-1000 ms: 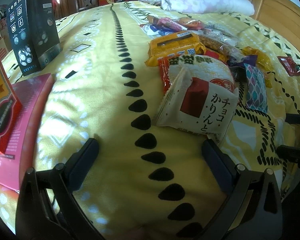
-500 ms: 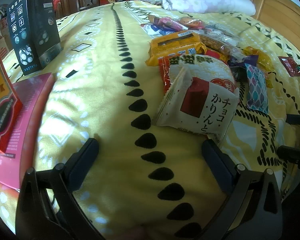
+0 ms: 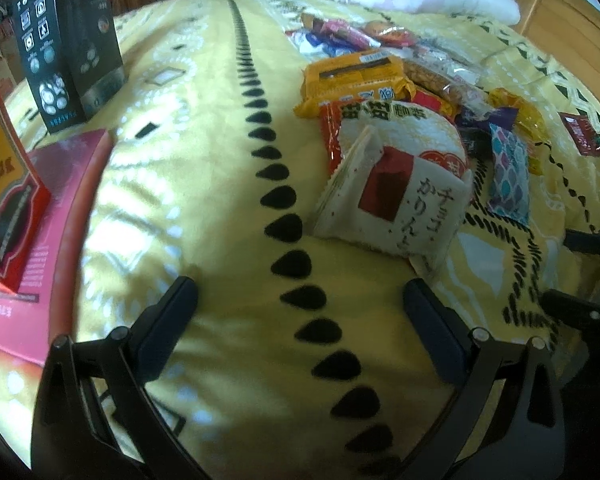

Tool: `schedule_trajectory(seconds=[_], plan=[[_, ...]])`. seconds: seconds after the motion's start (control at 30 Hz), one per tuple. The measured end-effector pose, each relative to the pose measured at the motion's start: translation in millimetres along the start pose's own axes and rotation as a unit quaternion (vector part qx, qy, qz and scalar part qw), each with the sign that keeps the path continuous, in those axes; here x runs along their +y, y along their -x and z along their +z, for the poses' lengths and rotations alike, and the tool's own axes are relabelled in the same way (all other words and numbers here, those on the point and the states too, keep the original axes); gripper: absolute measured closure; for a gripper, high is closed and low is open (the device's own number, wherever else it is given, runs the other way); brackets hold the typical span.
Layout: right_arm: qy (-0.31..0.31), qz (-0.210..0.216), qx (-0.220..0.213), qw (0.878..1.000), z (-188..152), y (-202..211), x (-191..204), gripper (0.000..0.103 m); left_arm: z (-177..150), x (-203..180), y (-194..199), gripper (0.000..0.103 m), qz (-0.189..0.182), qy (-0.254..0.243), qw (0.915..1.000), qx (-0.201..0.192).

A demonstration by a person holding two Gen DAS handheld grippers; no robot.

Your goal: Organize snacks

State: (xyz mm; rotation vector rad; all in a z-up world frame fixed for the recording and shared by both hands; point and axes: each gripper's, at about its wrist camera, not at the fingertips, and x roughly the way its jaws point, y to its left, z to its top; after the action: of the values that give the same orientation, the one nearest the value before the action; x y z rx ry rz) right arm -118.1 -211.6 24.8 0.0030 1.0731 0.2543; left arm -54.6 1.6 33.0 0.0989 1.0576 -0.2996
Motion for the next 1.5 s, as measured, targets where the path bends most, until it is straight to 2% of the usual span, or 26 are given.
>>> schedule_trajectory(seconds=[0.17,0.3,0.4,0.47,0.53,0.63,0.67,0.7,0.73,0.8,0.87,1.03,1.13,1.23,1.4,1.43,1.47,1.5], plan=[[-0.005,0.005,-0.002,1.000,-1.1,1.7,-1.8,0.000,-1.4,5.1,26.4,0.004,-0.038,0.023,0.9988,-0.021],[-0.010,0.012,-0.005,1.000,-0.8,2.3,-3.6,0.000,10.1,-6.4,34.6,0.004,-0.050,0.008,0.9981,-0.034],[-0.013,0.018,-0.007,1.000,-0.8,2.8,-5.3,0.000,22.8,-19.4,27.2,0.003,-0.067,-0.006,0.9974,-0.024],[-0.016,0.022,-0.008,1.000,-1.1,3.3,-6.2,0.000,27.7,-28.6,20.2,0.003,-0.063,-0.022,0.9974,-0.027],[-0.018,0.025,-0.009,0.999,-1.1,3.7,-7.6,0.000,30.9,-35.8,3.6,0.003,-0.052,-0.043,0.9977,-0.013],[-0.021,0.031,-0.011,0.999,-1.4,4.3,-9.2,0.000,34.3,-33.5,-14.2,0.005,-0.036,-0.040,0.9986,0.001],[-0.022,0.032,-0.011,0.999,-1.5,4.5,-9.4,0.000,35.2,-31.3,-17.9,0.009,-0.031,-0.035,0.9989,-0.001],[-0.023,0.033,-0.011,0.999,-1.3,4.5,-9.5,0.000,36.4,-29.9,-19.7,0.022,-0.032,-0.032,0.9990,0.000],[-0.023,0.033,-0.011,0.999,-1.6,4.6,-9.2,0.000,37.3,-28.4,-19.6,0.032,-0.032,-0.027,0.9991,-0.001],[-0.022,0.033,-0.011,0.999,-1.5,5.0,-9.6,0.000,39.1,-24.3,-11.2,0.040,-0.039,-0.014,0.9991,-0.009],[-0.025,0.037,-0.018,0.999,-2.4,8.1,-10.8,0.000,39.4,-21.1,2.8,0.042,-0.050,-0.009,0.9984,-0.025],[-0.069,0.071,-0.038,0.994,-2.0,22.5,-22.3,0.001,31.2,-11.8,40.9,0.042,-0.040,-0.014,0.9970,-0.065],[-0.138,0.126,-0.066,0.980,2.8,33.3,-32.6,0.006,25.5,-0.9,55.2,0.042,-0.028,0.001,0.9969,-0.074],[-0.180,0.154,-0.064,0.969,21.2,22.5,-33.5,0.012,24.5,3.6,65.2,0.042,-0.026,0.007,0.9962,-0.082],[-0.189,0.136,-0.065,0.970,57.8,2.7,-16.0,0.015,27.6,-2.8,75.7,0.042,-0.020,0.001,0.9953,-0.095],[-0.186,0.128,-0.062,0.972,63.6,-2.8,-10.5,0.019,28.5,-3.1,75.8,0.041,-0.021,0.002,0.9951,-0.096],[-0.182,0.122,-0.059,0.974,66.9,-6.2,-6.7,0.031,29.0,-4.4,75.5,0.041,-0.018,0.001,0.9951,-0.097],[-0.171,0.099,-0.050,0.979,71.2,-13.2,0.1,0.036,29.2,-5.0,75.2,0.041,-0.016,0.000,0.9951,-0.097]])
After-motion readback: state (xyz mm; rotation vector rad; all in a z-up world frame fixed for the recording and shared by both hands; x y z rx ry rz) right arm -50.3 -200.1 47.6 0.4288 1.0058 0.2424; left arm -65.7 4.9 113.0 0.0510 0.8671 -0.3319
